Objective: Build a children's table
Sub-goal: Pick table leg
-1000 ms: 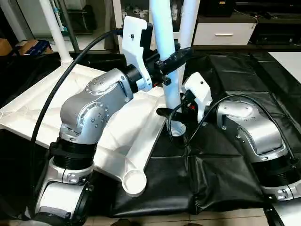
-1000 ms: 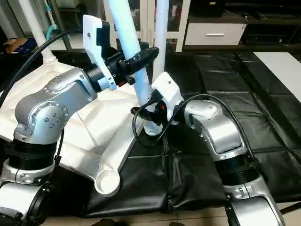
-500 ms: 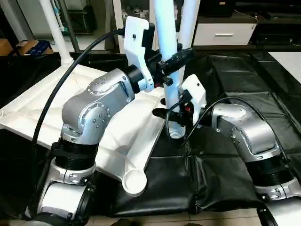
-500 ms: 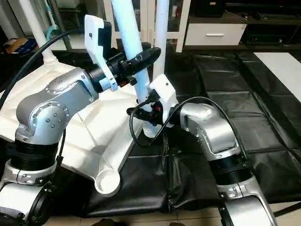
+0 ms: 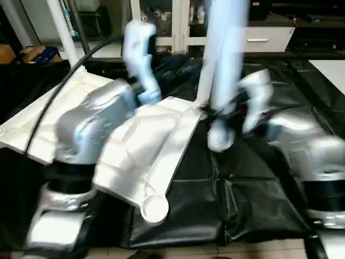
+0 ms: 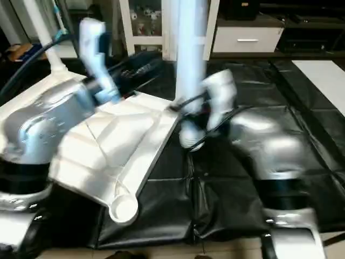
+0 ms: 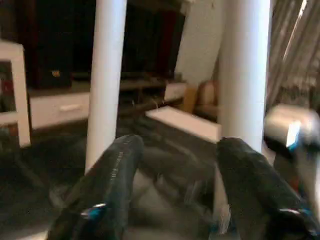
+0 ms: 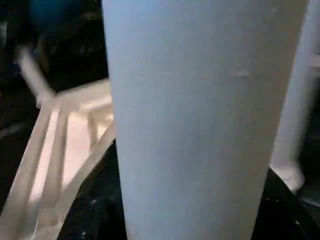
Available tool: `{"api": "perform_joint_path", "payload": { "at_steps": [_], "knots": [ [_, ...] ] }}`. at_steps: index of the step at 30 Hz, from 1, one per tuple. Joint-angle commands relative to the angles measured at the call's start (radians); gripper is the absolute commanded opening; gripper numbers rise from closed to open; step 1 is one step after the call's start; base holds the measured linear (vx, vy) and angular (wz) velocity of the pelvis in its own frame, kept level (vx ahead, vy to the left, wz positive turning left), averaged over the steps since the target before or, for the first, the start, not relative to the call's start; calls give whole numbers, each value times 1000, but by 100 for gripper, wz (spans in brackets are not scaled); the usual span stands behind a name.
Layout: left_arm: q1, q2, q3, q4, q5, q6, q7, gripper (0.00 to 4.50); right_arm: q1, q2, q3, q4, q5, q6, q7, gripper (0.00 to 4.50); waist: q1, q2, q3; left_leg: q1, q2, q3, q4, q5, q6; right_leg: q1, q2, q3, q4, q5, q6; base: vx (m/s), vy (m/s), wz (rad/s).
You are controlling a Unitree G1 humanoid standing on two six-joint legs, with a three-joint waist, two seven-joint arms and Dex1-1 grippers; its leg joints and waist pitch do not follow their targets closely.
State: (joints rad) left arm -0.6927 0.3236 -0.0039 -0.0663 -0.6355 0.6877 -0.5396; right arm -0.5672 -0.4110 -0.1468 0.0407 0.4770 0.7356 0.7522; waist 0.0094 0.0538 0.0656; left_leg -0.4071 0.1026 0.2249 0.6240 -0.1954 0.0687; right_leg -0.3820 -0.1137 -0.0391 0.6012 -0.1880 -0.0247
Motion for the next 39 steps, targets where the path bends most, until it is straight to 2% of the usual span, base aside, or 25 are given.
{"api": "perform_joint_path", "payload": {
  "at_steps": [1, 3, 4, 5, 6, 7, 8, 9, 10, 11, 12, 13, 16, 19, 20, 21, 23, 25, 26, 28, 31, 32, 34, 37, 39],
  "knots": [
    [23, 48, -7, -12, 5, -28, -100, 324, 31, -19, -49, -38, 47, 29, 6, 185, 1, 1, -86, 53, 106, -61, -89, -157, -52, 25, -39, 23, -38, -45, -207, 0, 0, 0],
    [34, 70, -15, -8, 16, -45, -127, 330, 42, -27, -56, -50, 55, 35, 12, 185, 1, 1, -85, 52, 107, -63, -91, -176, -53, 26, -39, 24, -40, -72, -199, 0, 0, 0],
    [62, 210, -84, 59, 134, -122, -216, 332, 104, -49, -63, -125, 74, 64, 31, 185, 3, -2, -81, 51, 107, -68, -94, -196, -47, 22, -38, 25, -54, -106, -179, 0, 0, 0],
    [72, 280, -119, 99, 198, -159, -251, 332, 134, -56, -64, -165, 83, 80, 39, 185, 3, 5, -84, 55, 109, -66, -95, -214, -53, 22, -37, 25, -45, -122, -165, 0, 0, 0],
    [83, 339, -148, 126, 247, -195, -296, 332, 161, -62, -61, -199, 88, 93, 43, 185, -6, 0, -77, 49, 106, -69, -101, -241, -51, 22, -34, 29, -53, -168, -128, 0, 0, 0],
    [90, 374, -160, 142, 267, -200, -319, 332, 181, -64, -54, -224, 89, 100, 43, 185, -10, 3, -79, 53, 108, -71, -104, -267, -77, 21, -38, 29, -50, -202, -112, 0, 0, 0],
    [103, 441, -191, 162, 297, -191, -362, 332, 215, -63, -34, -260, 83, 105, 34, 185, -13, 11, -80, 57, 109, -74, -105, -274, -97, 17, -38, 28, -46, -204, -118, 0, 0, 0],
    [106, 454, -198, 165, 306, -191, -372, 332, 221, -64, -31, -265, 85, 106, 30, 185, -13, 13, -80, 66, 109, -71, -109, -306, -131, 6, -35, 27, -46, -213, -125, 0, 0, 0],
    [116, 486, -214, 170, 326, -196, -400, 332, 232, -64, -25, -278, 90, 107, 21, 185, -14, 21, -79, 70, 109, -72, -112, -342, -164, 2, -33, 27, -44, -213, -137, 0, 0, 0],
    [130, 535, -237, 173, 343, -164, -420, 332, 249, -56, -17, -291, 85, 105, 3, 185, -16, 19, -76, 72, 109, -71, -116, -381, -192, -3, -32, 27, -43, -215, -146, 0, 0, 0],
    [139, 572, -259, 174, 363, -147, -432, 332, 261, -48, -13, -299, 80, 102, -9, 185, -14, 20, -75, 73, 107, -70, -117, -398, -202, -6, -31, 27, -44, -222, -142, 0, 0, 0],
    [155, 612, -284, 170, 378, -122, -461, 332, 274, -41, -9, -306, 75, 96, -26, 185, -18, 17, -73, 69, 105, -71, -118, -427, -208, -6, -34, 31, -45, -245, -135, 0, 0, 0],
    [187, 670, -332, 158, 403, -103, -510, 332, 296, -33, 5, -313, 53, 79, -51, 185, -14, 19, -70, 76, 105, -74, -114, -466, -219, -15, -43, 37, -55, -307, -128, 0, 0, 0],
    [203, 689, -356, 161, 415, -100, -537, 332, 311, -31, 14, -324, 43, 77, -61, 185, -11, 20, -69, 77, 107, -76, -118, -489, -226, -18, -41, 37, -55, -315, -123, 0, 0, 0],
    [218, 685, -372, 175, 463, -140, -549, 332, 323, -27, 14, -343, 44, 84, -71, 185, -9, 21, -68, 75, 107, -76, -122, -502, -230, -18, -39, 35, -52, -306, -123, 0, 0, 0],
    [218, 685, -372, 175, 463, -140, -549, 332, 323, -27, 14, -343, 44, 84, -71, 185, -9, 21, -68, 75, 107, -76, -122, -502, -230, -18, -39, 35, -52, -306, -123, 0, 0, 0],
    [208, 626, -388, 203, 522, -208, -491, 332, 334, -22, 14, -362, 49, 90, -90, 185, -12, 18, -67, 73, 108, -77, -124, -516, -232, -17, -41, 36, -54, -304, -120, 0, 0, 0],
    [194, 595, -398, 211, 541, -230, -455, 332, 337, -20, 16, -366, 51, 90, -98, 185, -9, 19, -69, 78, 108, -77, -121, -525, -234, -20, -43, 37, -55, -306, -123, 0, 0, 0],
    [181, 566, -402, 232, 550, -242, -432, 332, 338, -18, 20, -369, 53, 89, -103, 185, -8, 18, -70, 73, 109, -80, -119, -518, -231, -15, -48, 38, -54, -296, -129, 0, 0, 0],
    [166, 526, -434, 271, 574, -255, -417, 332, 340, -13, 26, -376, 54, 88, -111, 185, -9, 17, -70, 75, 107, -79, -118, -527, -229, -16, -47, 37, -57, -313, -125, 0, 0, 0],
    [169, 511, -473, 303, 616, -280, -428, 332, 342, -12, 30, -379, 51, 86, -114, 185, -11, 14, -68, 67, 107, -85, -115, -527, -214, -12, -55, 40, -61, -348, -118, 0, 0, 0],
    [172, 503, -480, 312, 622, -279, -439, 332, 343, -12, 31, -380, 51, 86, -116, 185, -15, 19, -69, 62, 109, -90, -118, -530, -215, -7, -54, 39, -60, -358, -110, 0, 0, 0],
    [181, 488, -495, 328, 655, -293, -457, 332, 345, -12, 31, -383, 51, 86, -120, 185, -16, 23, -69, 66, 110, -90, -119, -536, -219, -11, -51, 38, -62, -350, -110, 0, 0, 0],
    [189, 473, -522, 331, 672, -293, -477, 332, 350, -16, 31, -389, 51, 85, -126, 185, -18, 21, -69, 69, 109, -88, -117, -547, -217, -15, -51, 38, -64, -342, -118, 0, 0, 0],
    [167, 403, -512, 388, 681, -364, -406, 332, 351, -15, 21, -391, 53, 82, -135, 185, -21, 14, -67, 72, 107, -87, -112, -563, -198, -18, -53, 40, -72, -379, -118, 0, 0, 0]
  ]
}}
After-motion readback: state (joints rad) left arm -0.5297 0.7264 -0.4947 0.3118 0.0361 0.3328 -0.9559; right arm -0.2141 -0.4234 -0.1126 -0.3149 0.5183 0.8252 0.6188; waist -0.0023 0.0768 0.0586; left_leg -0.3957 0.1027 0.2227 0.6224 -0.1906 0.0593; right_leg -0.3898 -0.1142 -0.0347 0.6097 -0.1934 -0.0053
